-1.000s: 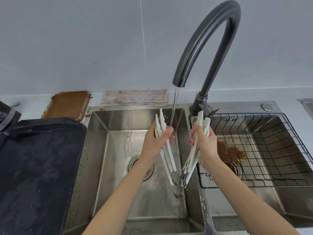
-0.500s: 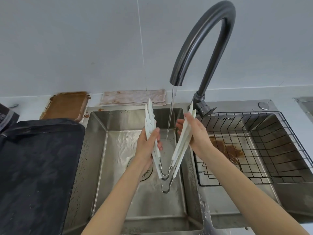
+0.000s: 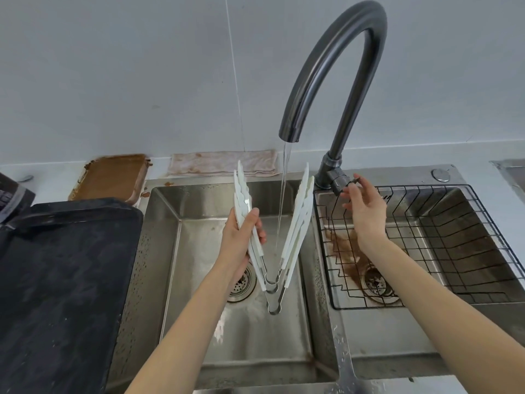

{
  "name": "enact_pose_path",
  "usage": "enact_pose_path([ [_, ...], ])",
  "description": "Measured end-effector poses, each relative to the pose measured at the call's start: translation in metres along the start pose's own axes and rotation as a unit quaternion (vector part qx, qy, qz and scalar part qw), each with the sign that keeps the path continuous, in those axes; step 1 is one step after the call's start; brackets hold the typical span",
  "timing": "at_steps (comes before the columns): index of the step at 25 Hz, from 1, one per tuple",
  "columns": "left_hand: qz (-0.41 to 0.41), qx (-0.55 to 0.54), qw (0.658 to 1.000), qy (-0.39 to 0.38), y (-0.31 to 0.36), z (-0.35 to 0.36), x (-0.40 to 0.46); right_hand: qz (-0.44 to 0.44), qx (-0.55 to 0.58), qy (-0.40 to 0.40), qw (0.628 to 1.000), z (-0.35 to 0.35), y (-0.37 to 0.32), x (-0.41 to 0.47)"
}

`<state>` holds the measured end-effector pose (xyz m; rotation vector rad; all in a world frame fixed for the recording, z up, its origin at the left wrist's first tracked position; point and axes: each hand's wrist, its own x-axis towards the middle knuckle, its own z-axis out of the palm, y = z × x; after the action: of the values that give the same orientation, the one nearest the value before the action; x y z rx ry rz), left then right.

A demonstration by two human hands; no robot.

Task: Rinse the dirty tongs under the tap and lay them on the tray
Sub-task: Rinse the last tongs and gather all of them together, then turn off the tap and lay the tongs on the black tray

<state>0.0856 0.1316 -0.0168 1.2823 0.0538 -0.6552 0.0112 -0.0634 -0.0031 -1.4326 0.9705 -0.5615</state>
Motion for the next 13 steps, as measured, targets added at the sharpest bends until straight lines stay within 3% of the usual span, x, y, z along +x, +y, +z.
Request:
enact_pose_path([
  [4,-0.007,0.002,1.0,0.015,-0.001,-0.002,0.001,-0.045,-0.053,-0.032,0.997,-0.003,0.0,0.002],
  [13,-0.013,-0.022,0.999,0.02,-0.001,-0.006,0.002,-0.082,-0.137,-0.006,0.987,0.012,-0.016,0.021],
])
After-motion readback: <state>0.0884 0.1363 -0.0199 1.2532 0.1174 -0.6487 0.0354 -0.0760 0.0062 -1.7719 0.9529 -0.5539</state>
